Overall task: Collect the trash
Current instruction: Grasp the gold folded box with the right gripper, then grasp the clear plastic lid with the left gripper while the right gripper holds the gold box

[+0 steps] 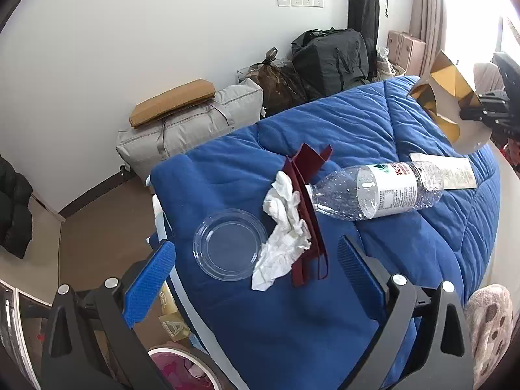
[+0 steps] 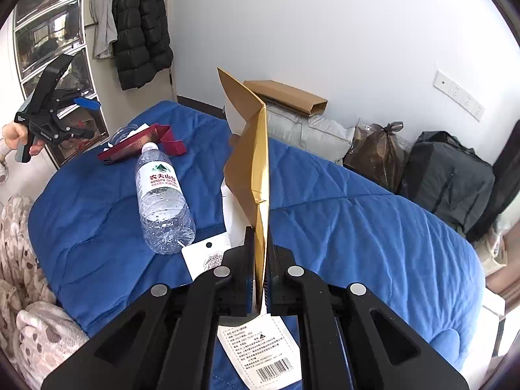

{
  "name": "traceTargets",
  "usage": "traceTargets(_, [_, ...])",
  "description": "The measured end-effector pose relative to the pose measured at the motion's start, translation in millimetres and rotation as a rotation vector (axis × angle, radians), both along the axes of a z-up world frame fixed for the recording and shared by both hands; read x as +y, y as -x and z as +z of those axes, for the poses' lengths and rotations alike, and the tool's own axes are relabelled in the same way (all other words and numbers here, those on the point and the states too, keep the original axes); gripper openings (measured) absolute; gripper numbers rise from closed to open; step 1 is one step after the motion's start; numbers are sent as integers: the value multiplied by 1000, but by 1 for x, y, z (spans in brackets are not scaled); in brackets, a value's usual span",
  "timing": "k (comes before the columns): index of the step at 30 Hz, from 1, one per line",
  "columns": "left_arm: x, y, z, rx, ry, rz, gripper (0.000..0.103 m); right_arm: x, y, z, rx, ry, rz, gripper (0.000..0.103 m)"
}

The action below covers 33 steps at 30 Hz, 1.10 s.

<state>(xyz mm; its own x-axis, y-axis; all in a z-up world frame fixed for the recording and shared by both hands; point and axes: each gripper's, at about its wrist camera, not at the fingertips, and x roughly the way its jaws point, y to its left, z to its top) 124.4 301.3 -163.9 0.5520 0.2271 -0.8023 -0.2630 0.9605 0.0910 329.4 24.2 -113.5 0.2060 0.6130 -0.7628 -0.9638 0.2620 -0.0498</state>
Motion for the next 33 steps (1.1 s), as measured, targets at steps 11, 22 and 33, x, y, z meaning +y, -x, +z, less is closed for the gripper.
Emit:
traceTargets(11, [77,-22,-58,92,201,76,54,24,10,-6,-4,20,25,4])
traceTargets(22, [76,-14,-70,54,266,73,8,36,13,-11,8,25,34,4])
traceTargets(33, [21,9,-17,-34,60,-8,5,37,24,5,-15,9,42,4])
